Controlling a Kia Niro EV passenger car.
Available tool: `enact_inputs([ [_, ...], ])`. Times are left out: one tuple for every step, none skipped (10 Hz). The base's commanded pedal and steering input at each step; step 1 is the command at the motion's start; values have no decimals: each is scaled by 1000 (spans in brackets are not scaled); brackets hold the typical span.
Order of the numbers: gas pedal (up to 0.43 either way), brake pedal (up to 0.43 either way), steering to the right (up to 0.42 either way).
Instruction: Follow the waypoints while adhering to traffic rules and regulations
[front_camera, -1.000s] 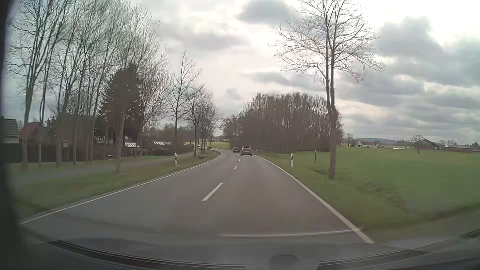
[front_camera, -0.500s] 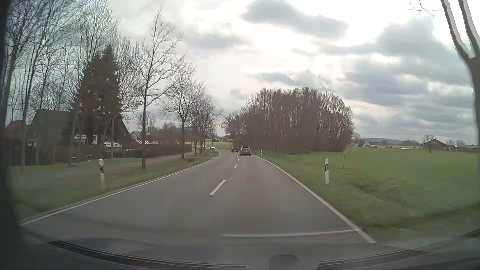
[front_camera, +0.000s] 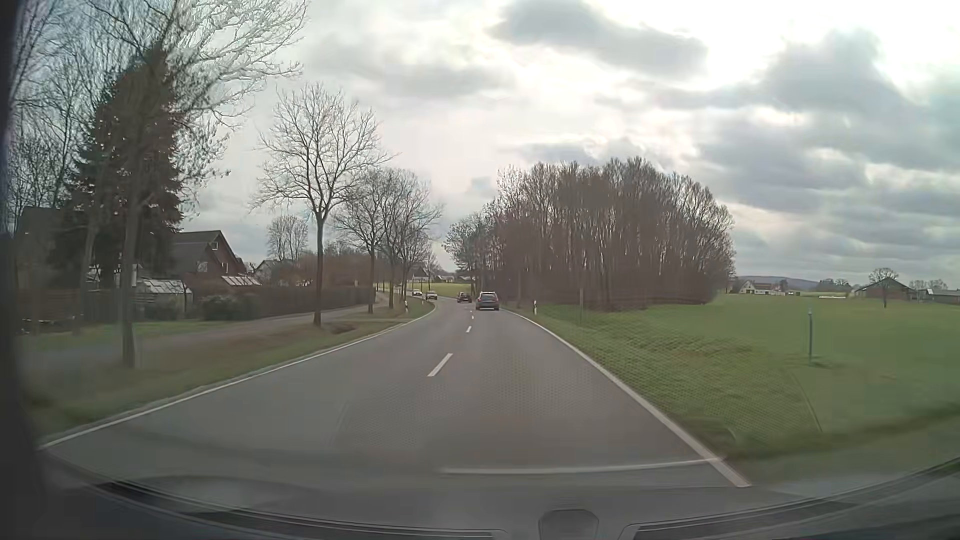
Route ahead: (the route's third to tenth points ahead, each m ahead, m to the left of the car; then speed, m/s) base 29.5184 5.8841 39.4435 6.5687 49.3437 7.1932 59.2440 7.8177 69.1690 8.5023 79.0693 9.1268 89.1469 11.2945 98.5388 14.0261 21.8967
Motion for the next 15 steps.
enact_inputs([
  [228,0,-5],
  [228,0,-7],
  [228,0,-8],
  [228,0,-8],
  [228,0,-8],
  [228,0,-8],
  [240,0,-8],
  [240,0,-8],
  [240,0,-8],
  [240,0,-8],
  [240,0,-8],
  [240,0,-8],
  [240,0,-8],
  [240,0,-8],
  [240,0,-8],
])
